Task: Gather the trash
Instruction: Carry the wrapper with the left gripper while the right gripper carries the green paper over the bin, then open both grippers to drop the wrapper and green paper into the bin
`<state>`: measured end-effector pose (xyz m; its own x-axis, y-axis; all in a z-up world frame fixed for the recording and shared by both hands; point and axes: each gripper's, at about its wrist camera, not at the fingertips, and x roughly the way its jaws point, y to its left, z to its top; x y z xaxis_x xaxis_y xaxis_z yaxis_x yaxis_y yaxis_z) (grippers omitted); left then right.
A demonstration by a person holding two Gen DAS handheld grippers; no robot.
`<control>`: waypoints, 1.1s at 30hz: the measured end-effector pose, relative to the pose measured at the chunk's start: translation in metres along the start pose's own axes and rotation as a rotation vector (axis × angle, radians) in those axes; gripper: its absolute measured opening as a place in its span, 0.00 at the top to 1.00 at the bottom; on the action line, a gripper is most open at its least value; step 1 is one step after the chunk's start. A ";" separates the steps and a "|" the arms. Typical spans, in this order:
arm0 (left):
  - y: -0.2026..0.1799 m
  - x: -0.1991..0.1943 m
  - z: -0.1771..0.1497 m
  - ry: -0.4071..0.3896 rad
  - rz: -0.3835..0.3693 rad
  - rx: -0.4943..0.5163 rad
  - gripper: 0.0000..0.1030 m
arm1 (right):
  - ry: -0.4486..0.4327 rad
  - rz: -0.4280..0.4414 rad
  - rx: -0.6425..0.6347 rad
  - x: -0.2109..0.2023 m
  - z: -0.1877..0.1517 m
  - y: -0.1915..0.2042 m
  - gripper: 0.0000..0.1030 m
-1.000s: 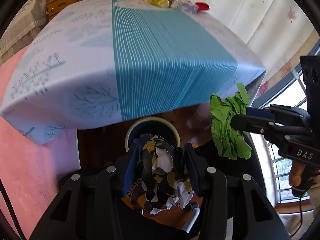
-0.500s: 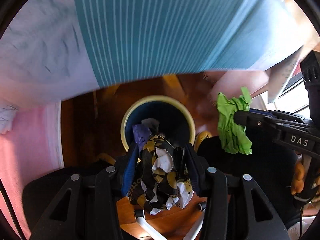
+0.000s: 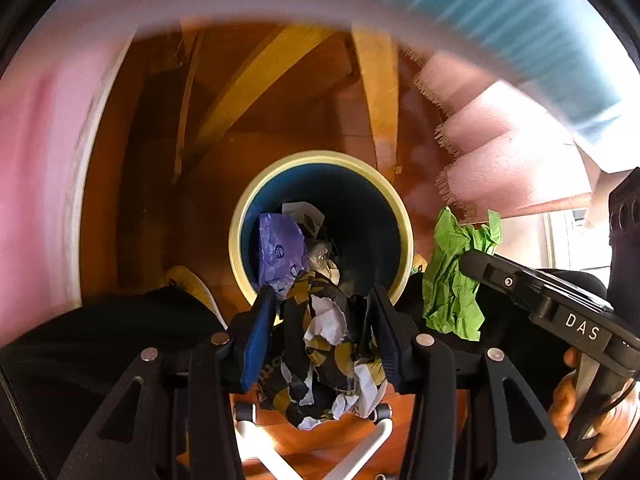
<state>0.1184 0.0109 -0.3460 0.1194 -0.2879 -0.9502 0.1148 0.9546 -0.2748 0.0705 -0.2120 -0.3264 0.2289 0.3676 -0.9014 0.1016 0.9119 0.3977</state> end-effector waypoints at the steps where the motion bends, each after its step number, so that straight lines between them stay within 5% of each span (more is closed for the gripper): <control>1: 0.002 0.005 0.001 0.011 -0.005 -0.010 0.55 | 0.001 -0.001 0.004 0.003 0.002 -0.003 0.78; 12: 0.013 0.043 0.015 0.085 -0.048 -0.099 0.51 | 0.029 -0.017 0.059 0.036 0.018 -0.010 0.76; 22: 0.017 0.054 0.019 0.120 -0.010 -0.125 0.34 | 0.052 -0.029 0.116 0.045 0.020 -0.013 0.75; 25: 0.018 0.051 0.018 0.115 -0.014 -0.130 0.22 | 0.059 -0.041 0.110 0.047 0.019 -0.012 0.74; 33: 0.021 0.052 0.018 0.116 -0.006 -0.130 0.21 | 0.076 -0.089 0.086 0.050 0.017 -0.013 0.74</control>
<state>0.1444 0.0147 -0.3985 0.0034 -0.2903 -0.9569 -0.0140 0.9568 -0.2904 0.0967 -0.2087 -0.3734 0.1419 0.3021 -0.9426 0.2011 0.9236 0.3263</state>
